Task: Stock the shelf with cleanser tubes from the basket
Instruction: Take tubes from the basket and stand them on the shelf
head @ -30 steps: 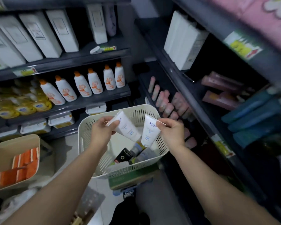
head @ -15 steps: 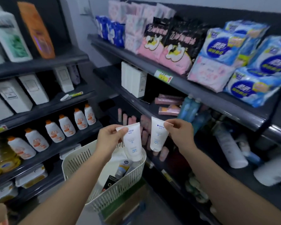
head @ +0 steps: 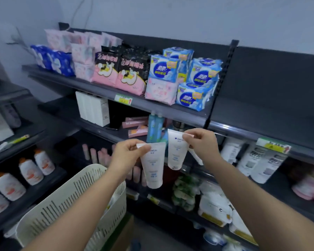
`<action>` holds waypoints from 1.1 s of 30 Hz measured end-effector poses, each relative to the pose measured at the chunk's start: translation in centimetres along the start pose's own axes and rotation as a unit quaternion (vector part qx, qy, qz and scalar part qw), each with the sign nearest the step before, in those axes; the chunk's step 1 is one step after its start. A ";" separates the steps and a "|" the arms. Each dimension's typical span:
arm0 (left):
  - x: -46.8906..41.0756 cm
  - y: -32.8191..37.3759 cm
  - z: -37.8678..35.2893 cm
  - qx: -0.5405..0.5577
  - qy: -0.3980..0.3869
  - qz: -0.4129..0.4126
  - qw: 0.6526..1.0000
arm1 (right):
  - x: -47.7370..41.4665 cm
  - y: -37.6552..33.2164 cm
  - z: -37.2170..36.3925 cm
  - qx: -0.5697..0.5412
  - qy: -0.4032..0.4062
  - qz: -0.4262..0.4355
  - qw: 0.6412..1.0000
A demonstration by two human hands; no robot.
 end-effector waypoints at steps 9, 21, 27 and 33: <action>-0.9 3.4 -11.7 0.010 -0.109 -0.060 0.992 | 0.1 -0.1 12.9 0.014 0.088 -0.006 0.996; -0.5 6.6 -29.9 0.053 -0.166 -0.083 0.981 | -3.4 3.8 30.6 0.017 0.142 0.014 0.990; -0.4 7.7 -37.6 0.066 -0.189 -0.093 0.975 | -5.1 7.1 37.3 0.019 0.159 0.008 0.987; -1.6 8.6 -43.7 0.040 -0.209 -0.115 0.970 | -6.8 9.3 42.1 0.024 0.189 -0.004 0.982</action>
Point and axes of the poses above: each hand's wrist, its own x-axis away from the middle knuckle, its own z-axis out of the back of the hand, y = z × x, the point moved 2 cm from there along -x, towards the middle knuckle, and after that the axes turned 8 degrees about x, right-handed, at the moved point
